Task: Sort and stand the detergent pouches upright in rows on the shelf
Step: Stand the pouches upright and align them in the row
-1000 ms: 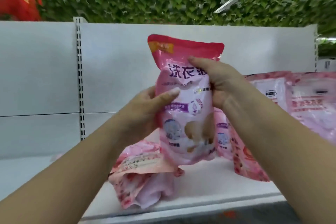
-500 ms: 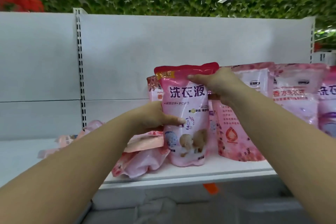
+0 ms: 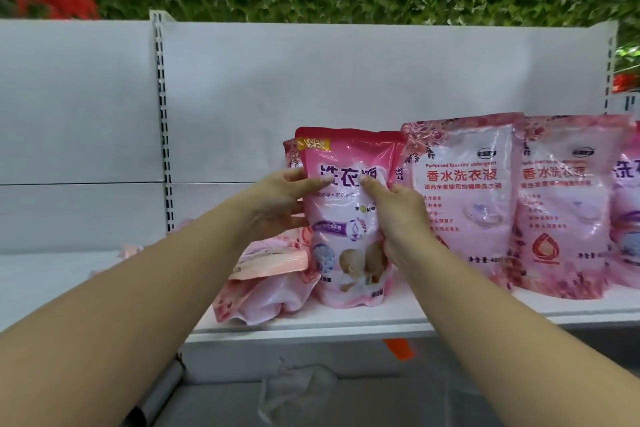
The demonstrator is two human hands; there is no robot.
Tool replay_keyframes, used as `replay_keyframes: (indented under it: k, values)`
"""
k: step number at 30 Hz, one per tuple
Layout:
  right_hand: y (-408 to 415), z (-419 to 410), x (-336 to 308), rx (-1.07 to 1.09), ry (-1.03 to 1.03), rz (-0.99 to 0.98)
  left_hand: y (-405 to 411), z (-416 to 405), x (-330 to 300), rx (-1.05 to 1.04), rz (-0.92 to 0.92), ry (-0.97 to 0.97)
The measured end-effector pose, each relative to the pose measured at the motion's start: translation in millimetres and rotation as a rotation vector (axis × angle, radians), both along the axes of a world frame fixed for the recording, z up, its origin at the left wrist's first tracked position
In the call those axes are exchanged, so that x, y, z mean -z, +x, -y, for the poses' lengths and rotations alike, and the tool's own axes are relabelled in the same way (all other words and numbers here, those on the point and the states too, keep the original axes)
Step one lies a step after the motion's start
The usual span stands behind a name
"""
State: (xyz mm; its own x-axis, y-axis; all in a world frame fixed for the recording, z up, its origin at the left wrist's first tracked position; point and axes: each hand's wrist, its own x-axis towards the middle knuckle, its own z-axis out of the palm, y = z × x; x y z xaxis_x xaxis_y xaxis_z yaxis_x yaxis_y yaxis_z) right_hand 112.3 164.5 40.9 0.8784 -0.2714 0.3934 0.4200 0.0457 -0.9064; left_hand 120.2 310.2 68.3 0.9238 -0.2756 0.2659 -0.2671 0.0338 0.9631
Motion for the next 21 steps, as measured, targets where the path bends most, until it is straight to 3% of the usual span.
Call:
replay_keyframes:
  k: [4, 9, 11, 16, 19, 21]
  values:
    - [-5, 10, 9, -0.095, 0.004, 0.034, 2, 6, -6, -0.117, 0.013, -0.082]
    - [-3, 15, 14, 0.207, -0.306, 0.257, -1, 8, -8, -0.233, 0.099, -0.083]
    - [-3, 15, 14, 0.246, -0.331, 0.272, -6, 6, -8, -0.315, 0.159, 0.052]
    - [-10, 23, 31, 0.094, -0.415, 0.103, -36, -22, 9, -0.520, 0.319, 0.675]
    - [-14, 27, 46, 0.061, -0.451, 0.097, -55, -43, 39, -0.637, 0.324, 0.780]
    - [-28, 24, 53, 0.196, -0.479, 0.274, -65, -48, 64, -0.656, 0.237, 0.721]
